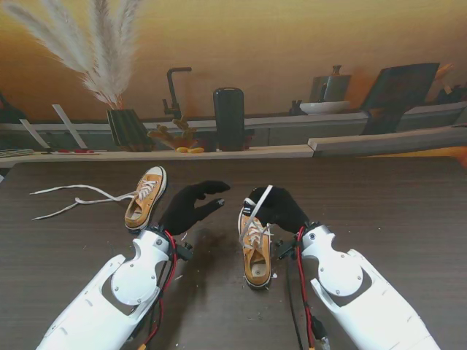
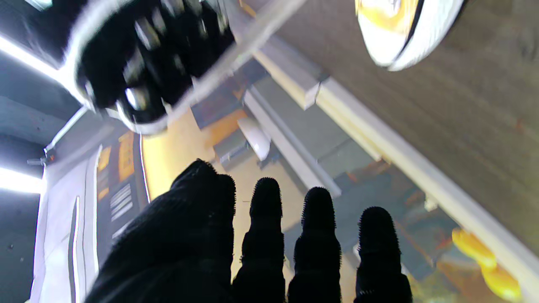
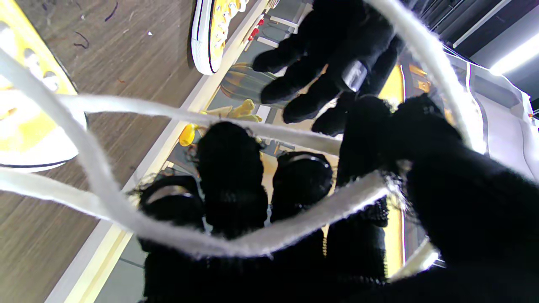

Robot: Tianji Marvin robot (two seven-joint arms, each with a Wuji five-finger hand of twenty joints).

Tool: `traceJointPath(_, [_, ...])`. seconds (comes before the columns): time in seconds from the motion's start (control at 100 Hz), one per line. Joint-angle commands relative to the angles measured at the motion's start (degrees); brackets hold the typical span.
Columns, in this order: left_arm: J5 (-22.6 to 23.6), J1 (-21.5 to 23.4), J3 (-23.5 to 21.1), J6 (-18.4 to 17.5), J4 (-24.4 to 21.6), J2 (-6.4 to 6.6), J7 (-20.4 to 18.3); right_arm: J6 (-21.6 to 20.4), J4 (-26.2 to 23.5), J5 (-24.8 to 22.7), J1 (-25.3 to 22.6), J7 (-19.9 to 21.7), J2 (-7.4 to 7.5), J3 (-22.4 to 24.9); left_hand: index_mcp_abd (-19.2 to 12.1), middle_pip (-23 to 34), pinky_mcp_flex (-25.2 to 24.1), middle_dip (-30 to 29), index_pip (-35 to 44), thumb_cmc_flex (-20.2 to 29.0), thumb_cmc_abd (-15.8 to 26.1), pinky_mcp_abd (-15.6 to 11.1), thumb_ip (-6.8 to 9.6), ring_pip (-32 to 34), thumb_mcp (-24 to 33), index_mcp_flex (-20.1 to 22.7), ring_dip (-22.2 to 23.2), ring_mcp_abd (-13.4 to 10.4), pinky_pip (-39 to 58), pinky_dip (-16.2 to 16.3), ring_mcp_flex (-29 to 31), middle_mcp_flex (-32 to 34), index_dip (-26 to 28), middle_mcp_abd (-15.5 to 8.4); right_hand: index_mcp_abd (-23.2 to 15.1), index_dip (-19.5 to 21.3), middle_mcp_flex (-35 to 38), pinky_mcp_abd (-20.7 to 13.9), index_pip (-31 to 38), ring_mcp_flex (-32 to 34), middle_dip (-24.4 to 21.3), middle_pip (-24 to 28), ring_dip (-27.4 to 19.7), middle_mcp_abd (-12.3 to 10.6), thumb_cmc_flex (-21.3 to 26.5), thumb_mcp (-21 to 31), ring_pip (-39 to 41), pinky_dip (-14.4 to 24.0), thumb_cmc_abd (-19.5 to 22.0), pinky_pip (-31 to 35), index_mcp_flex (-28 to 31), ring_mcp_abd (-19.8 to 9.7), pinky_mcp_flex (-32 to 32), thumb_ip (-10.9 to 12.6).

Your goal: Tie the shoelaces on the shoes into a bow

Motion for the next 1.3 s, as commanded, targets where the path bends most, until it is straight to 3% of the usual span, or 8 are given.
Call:
traceJointPath(0.0, [-0.9,-0.4,1.1,-0.8,0.8,0.97,-3.6,0.7,-0.6,0.1,0.1,1.3,0.23,0.2,-1.0,-1.5,-1.4,0.3,-3.0,-2.7,0.2,-0.6,0.43,-0.7,3.7,-1.9,0.8,-1.2,-0.3,-0.3,-0.8,-2.5,-2.3,-1.9,-0.7,-0.3,1.3,0.6,-0.8,1.4,-0.7,-0.7,-0.2,-0.4,2.2,1.0,-0.3,0.5,0.9,0.8,-1.5,0.4,-0.2,1.5])
traceJointPath(0.18, [-2.5,-2.9,4.3,-2.9,2.9,1.57,-7.4,2.9,-1.7,0.9,-0.2,3.3,0.65,0.5,-0.4,-3.3,-2.6,-0.3,-7.1,-4.7,-2.3,-1.4,1.5,-2.5,7.0,-5.0,0.6,-2.0,-3.3,-0.3,-2.8,-5.8,-5.4,-2.0,0.2,-0.3,-0.5,0.5,-1.9,-0.4,-0.8,-1.1,-0.2,0.0,4.2,-0.3,-1.1,0.8,3.0,-0.1,-3.8,0.8,-2.4,1.5])
traceJointPath(0.53, [0.2,-7.8,11.0,0.5,5.8,-0.84,-0.5,4.9,-4.0,2.9,-0.9,8.6,1.91,2.1,-0.4,-1.8,-1.6,0.8,-7.8,-2.8,-2.1,-2.4,-0.31,-0.5,6.7,-6.8,2.3,-2.3,-2.0,1.8,-2.0,-5.9,-6.5,-2.2,0.6,-1.9,-3.7,0.8,-5.1,-3.9,-1.9,-3.5,-0.3,1.5,8.3,-1.7,-3.9,1.4,5.9,-2.8,-8.4,2.0,-6.7,2.3])
traceJointPath(0.76, [0.8,-11.2,14.9,3.8,8.0,-2.36,2.1,5.9,-5.2,5.1,-1.4,13.0,2.84,3.1,-0.4,-0.3,-1.3,1.4,-4.6,1.0,1.7,-2.2,-1.69,1.0,2.2,-2.9,2.5,-1.8,-0.2,2.0,-1.2,-3.7,-5.7,-2.0,0.5,-3.6,-6.3,1.1,-6.9,-6.7,-4.5,-7.3,-0.5,3.0,12.0,-1.7,-8.0,2.1,7.4,-6.0,-11.3,3.1,-10.1,2.9])
traceJointPath(0.82, [0.5,-11.8,15.7,4.6,8.5,-2.86,2.9,6.1,-5.5,5.9,-1.5,14.3,3.1,3.5,-1.5,0.5,-1.1,2.0,-1.3,4.7,1.3,-2.0,-2.41,1.6,-0.8,-0.4,2.6,-1.5,0.7,1.8,-0.6,-2.0,-2.8,-1.9,0.6,-3.9,-7.1,1.1,-8.2,-7.7,-5.1,-8.3,-0.5,3.4,12.5,-1.2,-9.3,2.2,7.7,-7.2,-11.6,3.4,-11.3,3.1])
traceJointPath(0.92, [0.6,-12.4,16.5,5.9,9.1,-3.59,4.7,6.5,-5.9,6.6,-1.6,16.7,3.61,4.0,-5.5,0.4,-0.2,10.7,11.1,8.9,1.4,-1.6,-2.37,3.1,-6.4,4.2,2.9,-1.2,3.3,1.6,1.0,2.0,5.2,-1.8,0.8,-2.2,-8.6,0.8,-12.2,-9.1,-5.6,-9.7,0.3,3.4,12.8,0.4,-11.2,3.1,7.9,-9.0,-12.2,3.2,-12.9,3.5])
traceJointPath(1.05, [0.6,-12.3,16.1,7.0,8.8,-3.76,5.4,7.5,-5.8,8.6,-1.2,20.2,4.2,4.7,-7.5,0.8,0.1,14.4,23.5,8.6,1.7,-1.3,-2.19,4.3,-5.3,0.8,3.2,-0.9,5.3,1.4,1.5,4.0,14.3,-1.7,1.8,-1.4,-10.5,0.0,-15.6,-11.1,-5.8,-10.9,0.6,3.3,14.2,1.4,-12.4,3.2,6.1,-10.7,-13.2,2.8,-15.1,2.9])
traceJointPath(1.29, [1.0,-11.2,14.0,7.9,6.8,-3.29,5.4,10.3,-5.9,10.1,-0.3,22.4,4.38,5.5,-7.1,0.8,-0.1,15.8,26.1,7.2,0.7,-1.2,-2.26,5.0,-1.4,-0.3,3.3,-0.6,6.3,0.8,1.7,4.3,18.8,-1.4,4.2,-0.7,-11.6,0.1,-17.3,-12.9,-5.8,-11.2,1.1,4.2,11.9,0.2,-12.5,3.9,8.6,-11.3,-14.7,3.5,-17.2,3.6])
